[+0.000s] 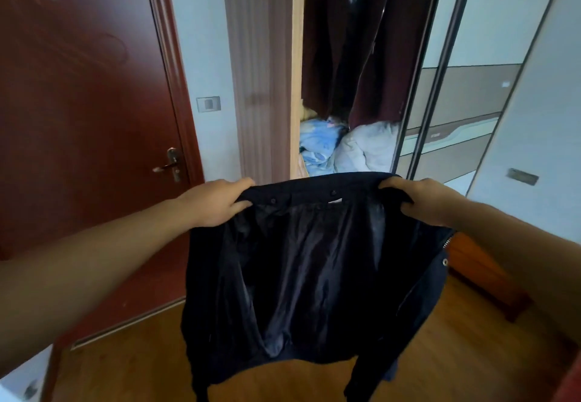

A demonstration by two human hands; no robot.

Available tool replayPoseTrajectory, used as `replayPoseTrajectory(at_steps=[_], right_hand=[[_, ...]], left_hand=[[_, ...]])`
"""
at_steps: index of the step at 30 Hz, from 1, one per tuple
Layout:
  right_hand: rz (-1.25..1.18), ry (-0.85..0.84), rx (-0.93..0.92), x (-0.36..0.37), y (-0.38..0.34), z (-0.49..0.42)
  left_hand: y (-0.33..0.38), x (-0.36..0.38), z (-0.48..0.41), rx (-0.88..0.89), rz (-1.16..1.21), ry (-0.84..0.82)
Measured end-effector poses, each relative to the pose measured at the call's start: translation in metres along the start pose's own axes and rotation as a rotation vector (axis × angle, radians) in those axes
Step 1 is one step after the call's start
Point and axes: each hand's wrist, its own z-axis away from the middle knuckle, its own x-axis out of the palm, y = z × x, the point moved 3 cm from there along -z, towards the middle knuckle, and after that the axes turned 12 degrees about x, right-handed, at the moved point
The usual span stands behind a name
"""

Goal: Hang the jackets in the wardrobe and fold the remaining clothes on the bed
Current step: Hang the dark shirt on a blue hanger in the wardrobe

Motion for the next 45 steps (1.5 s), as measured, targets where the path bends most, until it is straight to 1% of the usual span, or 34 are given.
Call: replayPoseTrajectory(at_steps=[5, 10, 13, 15, 17, 22, 25, 28, 31, 34, 36, 40, 45], right_hand=[[-0.190, 0.052, 0.187, -0.011, 0.030, -0.067], [-0.306, 0.115, 0.281, -0.030, 0.066, -0.118], [-0.416, 0.197, 0.351, -0.040, 0.094, -0.149], [-0.491, 0.257, 0.366, -0.050, 0.111, -0.173], [-0.508, 0.282, 0.343, -0.061, 0.130, -0.199], [-0.457, 0.280, 0.257, -0.084, 0.188, -0.271], [-0.427, 0.248, 0.165, -0.094, 0.212, -0.320], [-0.465, 0.218, 0.063, -0.106, 0.228, -0.372], [-0.503, 0.210, -0.040, -0.118, 0.229, -0.426], [-0.548, 0.191, -0.104, -0.130, 0.224, -0.483], [-0.579, 0.211, -0.138, -0.141, 0.217, -0.522], [-0.626, 0.222, -0.232, -0.162, 0.193, -0.593], [-0.550, 0.247, -0.307, -0.181, 0.164, -0.676]], left_hand=[[-0.029, 0.009, -0.118, -0.031, 0.233, 0.099], [-0.046, 0.006, -0.234, -0.120, 0.492, 0.169], [-0.048, 0.002, -0.293, -0.188, 0.600, 0.184], [-0.046, -0.006, -0.328, -0.235, 0.664, 0.214], [-0.047, -0.016, -0.362, -0.269, 0.720, 0.254], [-0.055, -0.045, -0.449, -0.365, 0.772, 0.398], [-0.058, -0.060, -0.491, -0.456, 0.813, 0.478], [-0.065, -0.072, -0.522, -0.592, 0.842, 0.551], [-0.071, -0.082, -0.542, -0.696, 0.926, 0.641], [-0.080, -0.096, -0.561, -0.718, 0.925, 0.766], [-0.092, -0.106, -0.573, -0.740, 0.928, 0.828], [-0.131, -0.125, -0.596, -0.758, 0.856, 0.941], [-0.186, -0.143, -0.629, -0.758, 0.778, 1.089]])
